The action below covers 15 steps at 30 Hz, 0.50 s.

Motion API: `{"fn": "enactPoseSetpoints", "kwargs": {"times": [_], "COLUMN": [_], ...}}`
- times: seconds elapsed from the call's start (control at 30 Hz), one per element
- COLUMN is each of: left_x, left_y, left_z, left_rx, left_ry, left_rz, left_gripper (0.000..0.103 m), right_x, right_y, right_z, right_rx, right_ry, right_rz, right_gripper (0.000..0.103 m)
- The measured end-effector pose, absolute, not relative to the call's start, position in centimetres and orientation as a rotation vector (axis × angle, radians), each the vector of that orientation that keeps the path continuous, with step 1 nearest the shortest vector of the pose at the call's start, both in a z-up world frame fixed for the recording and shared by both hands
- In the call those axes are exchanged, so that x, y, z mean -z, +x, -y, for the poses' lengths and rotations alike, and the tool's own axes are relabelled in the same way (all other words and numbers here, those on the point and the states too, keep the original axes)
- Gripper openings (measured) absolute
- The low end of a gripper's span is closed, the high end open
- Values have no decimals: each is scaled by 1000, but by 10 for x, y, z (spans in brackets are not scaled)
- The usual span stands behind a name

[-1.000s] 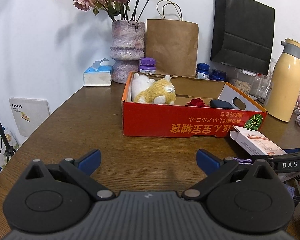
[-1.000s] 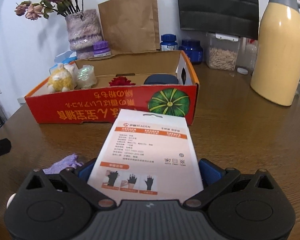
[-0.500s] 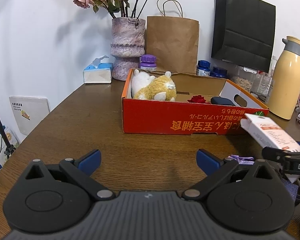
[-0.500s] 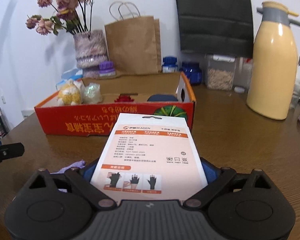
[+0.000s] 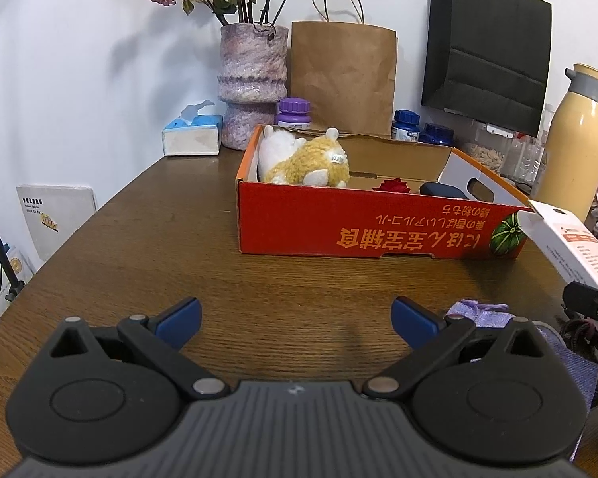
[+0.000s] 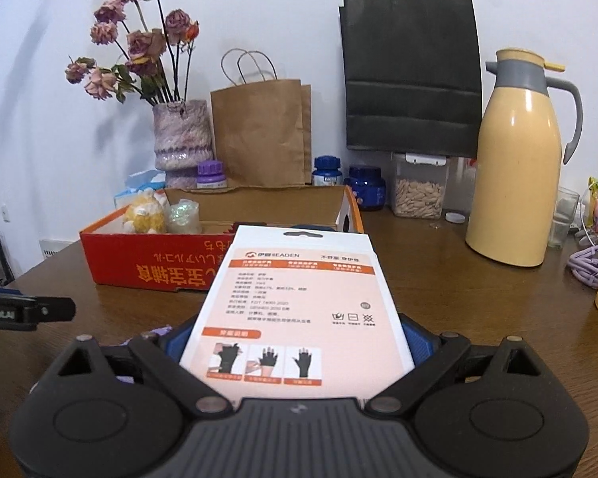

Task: Flip cup upright
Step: 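Lower the left tool onto the lavender cloth bag and close it while the right tool holds the package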

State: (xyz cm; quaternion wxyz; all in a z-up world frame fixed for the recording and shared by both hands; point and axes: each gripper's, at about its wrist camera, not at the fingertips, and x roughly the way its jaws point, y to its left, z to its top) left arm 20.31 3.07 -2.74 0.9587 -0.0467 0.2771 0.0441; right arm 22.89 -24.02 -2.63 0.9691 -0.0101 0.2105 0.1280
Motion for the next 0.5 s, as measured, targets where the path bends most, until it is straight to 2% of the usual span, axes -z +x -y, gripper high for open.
{"fn": "enactPoseSetpoints", "kwargs": {"times": [0.5], "left_x": [23], "left_y": [188], "left_z": [16], "left_rx": [10], "left_ry": [-63], "left_rz": [-598], "left_gripper": [103], "right_x": [23], "right_y": [209], "right_z": [261], "right_rx": [-265], "right_ry": [-7], "right_rz": [-367], "right_gripper": [97]}}
